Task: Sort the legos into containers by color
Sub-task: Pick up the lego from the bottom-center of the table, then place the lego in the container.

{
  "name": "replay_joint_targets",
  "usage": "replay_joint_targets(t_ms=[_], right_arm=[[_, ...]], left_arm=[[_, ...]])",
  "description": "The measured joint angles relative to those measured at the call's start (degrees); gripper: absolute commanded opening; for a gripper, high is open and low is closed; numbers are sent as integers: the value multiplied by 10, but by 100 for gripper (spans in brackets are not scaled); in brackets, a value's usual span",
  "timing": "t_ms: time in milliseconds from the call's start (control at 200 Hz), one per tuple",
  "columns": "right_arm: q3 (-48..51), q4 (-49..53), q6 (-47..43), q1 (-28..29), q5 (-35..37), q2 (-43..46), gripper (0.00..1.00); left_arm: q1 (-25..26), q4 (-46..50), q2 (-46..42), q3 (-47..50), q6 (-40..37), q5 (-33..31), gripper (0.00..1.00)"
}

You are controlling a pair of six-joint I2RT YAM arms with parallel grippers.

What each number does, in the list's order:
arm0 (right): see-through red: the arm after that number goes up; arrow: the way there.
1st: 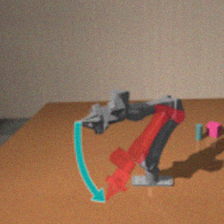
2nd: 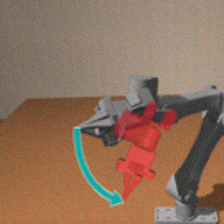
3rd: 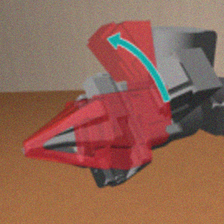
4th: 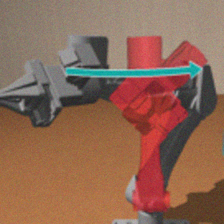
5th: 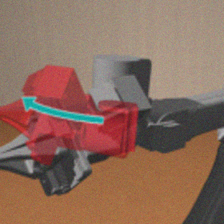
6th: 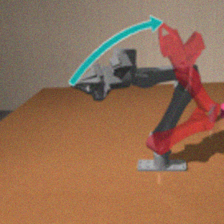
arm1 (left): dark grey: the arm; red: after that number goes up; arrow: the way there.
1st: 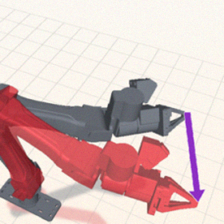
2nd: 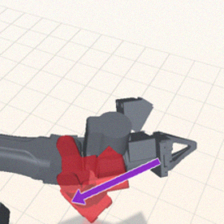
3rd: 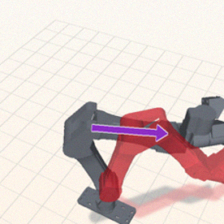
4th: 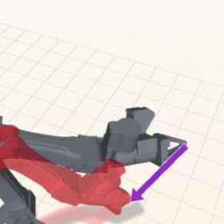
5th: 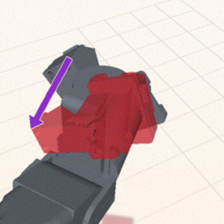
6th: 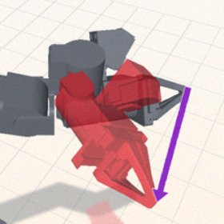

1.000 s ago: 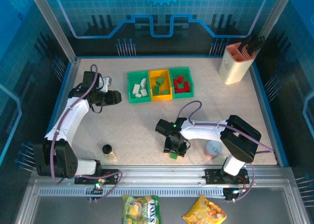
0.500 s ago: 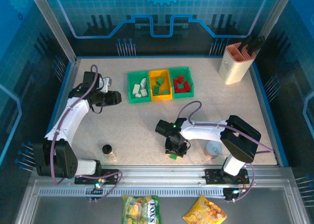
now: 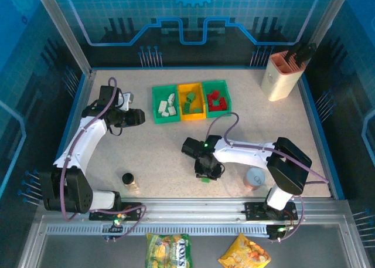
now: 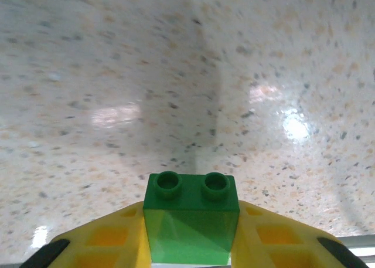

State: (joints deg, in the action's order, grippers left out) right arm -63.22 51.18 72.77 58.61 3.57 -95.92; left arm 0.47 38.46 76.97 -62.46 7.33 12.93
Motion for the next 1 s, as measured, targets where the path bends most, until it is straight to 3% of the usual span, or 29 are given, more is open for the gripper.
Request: replay_joint_targets(t_ms=[345, 1000], right_arm=[[-114, 15, -150, -16, 84, -34, 29], [-400, 9, -393, -189, 119, -220, 27]], left_arm=[[0, 0, 0, 0, 0, 0, 54], [0, 0, 7, 0, 0, 0, 54]])
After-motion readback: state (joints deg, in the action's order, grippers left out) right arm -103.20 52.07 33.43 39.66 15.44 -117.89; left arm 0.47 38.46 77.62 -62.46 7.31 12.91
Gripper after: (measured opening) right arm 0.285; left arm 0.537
